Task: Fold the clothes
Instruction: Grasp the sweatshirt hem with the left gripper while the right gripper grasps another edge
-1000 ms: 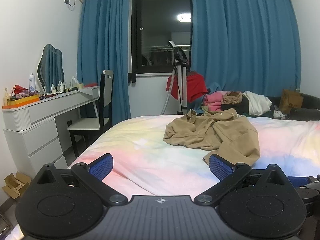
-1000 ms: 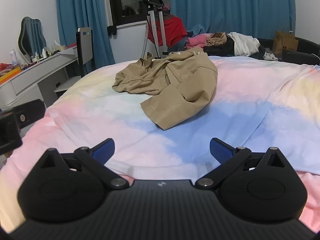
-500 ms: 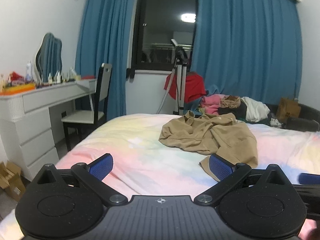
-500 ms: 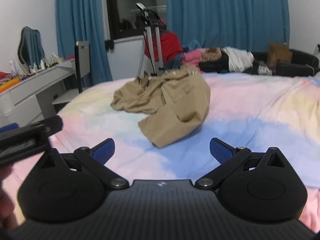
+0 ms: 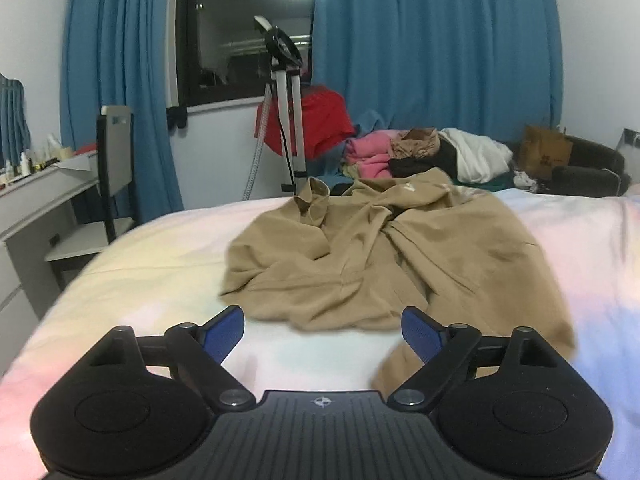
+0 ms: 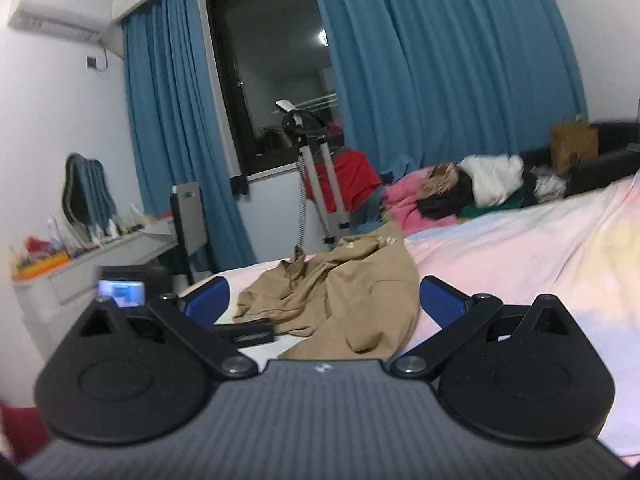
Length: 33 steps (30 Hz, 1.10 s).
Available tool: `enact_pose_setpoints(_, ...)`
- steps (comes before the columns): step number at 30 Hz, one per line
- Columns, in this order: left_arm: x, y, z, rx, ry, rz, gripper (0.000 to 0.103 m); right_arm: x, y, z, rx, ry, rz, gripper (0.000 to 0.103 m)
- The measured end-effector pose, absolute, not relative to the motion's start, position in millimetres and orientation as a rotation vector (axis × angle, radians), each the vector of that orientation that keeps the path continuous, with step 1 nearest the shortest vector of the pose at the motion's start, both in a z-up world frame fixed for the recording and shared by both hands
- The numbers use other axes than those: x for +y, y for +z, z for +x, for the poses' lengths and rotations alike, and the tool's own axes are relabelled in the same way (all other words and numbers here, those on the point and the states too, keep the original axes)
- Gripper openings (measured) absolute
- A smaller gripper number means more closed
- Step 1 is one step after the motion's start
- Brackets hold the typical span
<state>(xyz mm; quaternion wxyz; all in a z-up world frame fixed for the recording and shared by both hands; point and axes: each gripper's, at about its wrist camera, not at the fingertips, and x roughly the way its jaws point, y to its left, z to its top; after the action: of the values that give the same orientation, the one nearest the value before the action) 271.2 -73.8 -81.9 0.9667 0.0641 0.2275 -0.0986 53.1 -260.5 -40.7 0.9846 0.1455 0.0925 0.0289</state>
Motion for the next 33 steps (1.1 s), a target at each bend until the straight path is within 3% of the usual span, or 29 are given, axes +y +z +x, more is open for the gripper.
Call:
enact_pose_setpoints(3, -79.2, -98.1, 307.4, 0.493, -0.194, 0.120, 0.081, -273.1, -59.2, 74.9, 0.242, 0.067, 0.345, 0.103)
enact_pose_setpoints(5, -74.5, -100.0, 315.3, 0.491, -0.199, 0.086, 0.049, -276.8, -72.7, 89.3, 0.283, 0.066, 0.360, 0.103)
enact_pose_setpoints(6, -72.2, -101.0, 319.3, 0.491, -0.202, 0.070, 0.046, -276.1, -78.9, 93.7, 0.297, 0.063, 0.366, 0.103)
enact_pose_setpoints(7, -69.9, -102.0, 323.3, 0.490, -0.204, 0.053, 0.035, -276.0, -84.4, 98.6, 0.311, 0.062, 0.377, 0.103)
enact_pose_setpoints(8, -67.5, -103.0, 327.2, 0.489, -0.207, 0.036, 0.017, -277.5, -89.7, 103.8, 0.324, 0.061, 0.391, 0.103)
enact_pose_setpoints(10, -62.9, -105.0, 335.2, 0.488, -0.212, 0.003, 0.003, -278.9, -97.5, 109.6, 0.340, 0.055, 0.413, 0.103)
enact_pose_setpoints(20, -6.2, -5.0, 201.9, 0.225, -0.257, -0.156, 0.001, -263.0, -97.1, 100.6, 0.312, 0.000, 0.351, 0.101)
enact_pose_setpoints(26, 39.2, 46.9, 96.6, 0.149, -0.300, -0.167, 0.001, -246.1, -87.6, 78.8, 0.316, 0.001, 0.251, 0.081)
enact_pose_setpoints(33, 87.4, 41.5, 6.1, 0.155, -0.238, -0.196, 0.001, -220.2, -81.6, 50.7, 0.386, 0.104, 0.221, 0.071)
